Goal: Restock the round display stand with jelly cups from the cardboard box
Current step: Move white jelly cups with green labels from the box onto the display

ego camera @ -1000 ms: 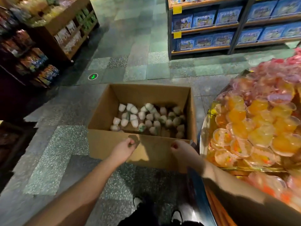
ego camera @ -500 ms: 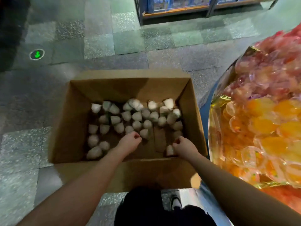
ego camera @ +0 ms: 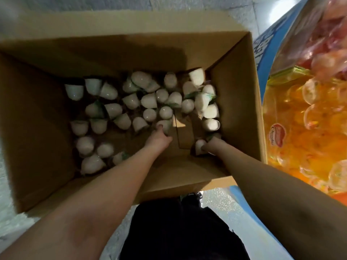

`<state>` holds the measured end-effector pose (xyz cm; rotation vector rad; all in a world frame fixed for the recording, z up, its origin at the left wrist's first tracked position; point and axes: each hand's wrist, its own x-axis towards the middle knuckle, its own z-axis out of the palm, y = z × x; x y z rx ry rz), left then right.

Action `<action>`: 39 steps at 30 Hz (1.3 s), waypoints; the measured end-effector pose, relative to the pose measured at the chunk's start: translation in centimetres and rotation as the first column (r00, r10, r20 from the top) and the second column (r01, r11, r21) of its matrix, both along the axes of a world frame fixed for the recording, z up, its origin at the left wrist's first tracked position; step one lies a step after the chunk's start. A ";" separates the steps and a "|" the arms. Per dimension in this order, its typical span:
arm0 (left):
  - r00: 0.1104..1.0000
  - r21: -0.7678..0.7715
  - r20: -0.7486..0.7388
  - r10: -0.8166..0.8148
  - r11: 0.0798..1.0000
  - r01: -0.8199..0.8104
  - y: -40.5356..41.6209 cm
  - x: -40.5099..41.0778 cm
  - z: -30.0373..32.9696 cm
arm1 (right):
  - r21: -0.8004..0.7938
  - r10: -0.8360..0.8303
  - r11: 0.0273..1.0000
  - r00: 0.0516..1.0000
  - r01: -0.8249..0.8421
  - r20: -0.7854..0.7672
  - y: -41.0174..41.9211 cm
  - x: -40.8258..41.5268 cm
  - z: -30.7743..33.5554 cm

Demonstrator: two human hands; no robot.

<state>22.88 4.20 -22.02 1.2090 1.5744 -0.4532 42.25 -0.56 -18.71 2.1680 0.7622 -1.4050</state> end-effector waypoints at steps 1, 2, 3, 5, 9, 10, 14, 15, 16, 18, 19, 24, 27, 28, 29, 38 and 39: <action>1.000 -0.009 -0.008 -0.016 1.000 0.016 -0.1 0.3 -0.6 | -0.035 0.010 0.999 1.000 -0.011 -0.009 0.1 -0.1 -0.5; 0.999 -0.012 -0.017 -0.040 0.999 0.039 -0.2 0.5 -1.2 | -0.071 0.041 0.997 0.999 -0.042 -0.020 0.2 -0.3 -0.6; 0.998 -0.015 -0.031 -0.061 0.998 0.061 -0.2 0.7 -1.7 | -0.096 0.051 0.994 0.998 -0.053 -0.024 0.2 -0.5 -0.8; 0.994 -0.010 -0.067 -0.092 0.996 0.091 -0.2 0.8 -2.6 | -0.130 0.062 0.989 0.996 -0.070 -0.066 0.5 -1.0 -0.9; 0.991 0.045 -0.112 -0.078 0.996 0.083 0.0 1.0 -4.1 | -0.135 0.152 0.977 0.984 -0.164 -0.092 1.1 -2.4 -1.4; 0.991 0.052 -0.114 -0.070 0.996 0.077 0.2 1.1 -4.4 | -0.147 0.195 0.967 0.975 -0.209 -0.103 1.2 -2.7 -1.6; 0.990 0.040 -0.129 -0.048 0.998 0.053 0.8 0.8 -5.1 | -0.140 0.283 0.941 0.944 -0.307 -0.168 1.8 -4.4 -2.7; 0.990 0.038 -0.133 -0.046 0.998 0.052 1.0 0.8 -5.3 | -0.146 0.318 0.928 0.933 -0.343 -0.170 1.7 -4.7 -3.2; 0.990 0.039 -0.133 -0.044 0.998 0.050 1.1 0.7 -5.3 | -0.150 0.346 0.918 0.926 -0.367 -0.149 1.6 -4.7 -3.5; 0.993 0.041 -0.116 -0.030 0.999 0.035 1.3 0.6 -5.1 | -0.135 0.335 0.929 0.937 -0.346 -0.095 1.5 -4.8 -3.7; 0.995 0.044 -0.099 -0.019 0.999 0.024 1.3 0.3 -4.9 | -0.128 0.280 0.949 0.957 -0.287 -0.070 1.6 -4.6 -3.5; 0.975 0.014 0.103 0.197 0.980 -0.199 0.9 -2.0 -0.4 | 0.061 0.025 0.998 0.991 -0.017 -0.131 1.7 -3.2 -1.8; 0.919 -0.008 0.215 0.330 0.942 -0.336 0.5 -2.9 4.7 | 0.203 -0.373 0.884 0.897 0.421 -0.237 1.5 -2.5 2.1; 0.897 -0.013 0.264 0.354 0.931 -0.364 0.2 -3.0 6.6 | 0.219 -0.453 0.825 0.842 0.521 -0.293 1.3 -2.3 3.6; 0.870 -0.027 0.314 0.380 0.920 -0.392 -0.1 -3.1 8.5 | 0.224 -0.513 0.765 0.783 0.603 -0.353 0.7 -2.0 5.1; 0.674 -0.152 0.608 0.419 0.895 -0.419 -6.6 3.3 22.2 | 0.024 -0.625 0.190 0.140 0.982 -0.768 -11.0 3.0 16.7; 0.675 -0.136 0.637 0.373 0.916 -0.378 -8.0 4.3 23.2 | 0.013 -0.596 0.159 0.107 0.987 -0.796 -12.9 3.8 17.7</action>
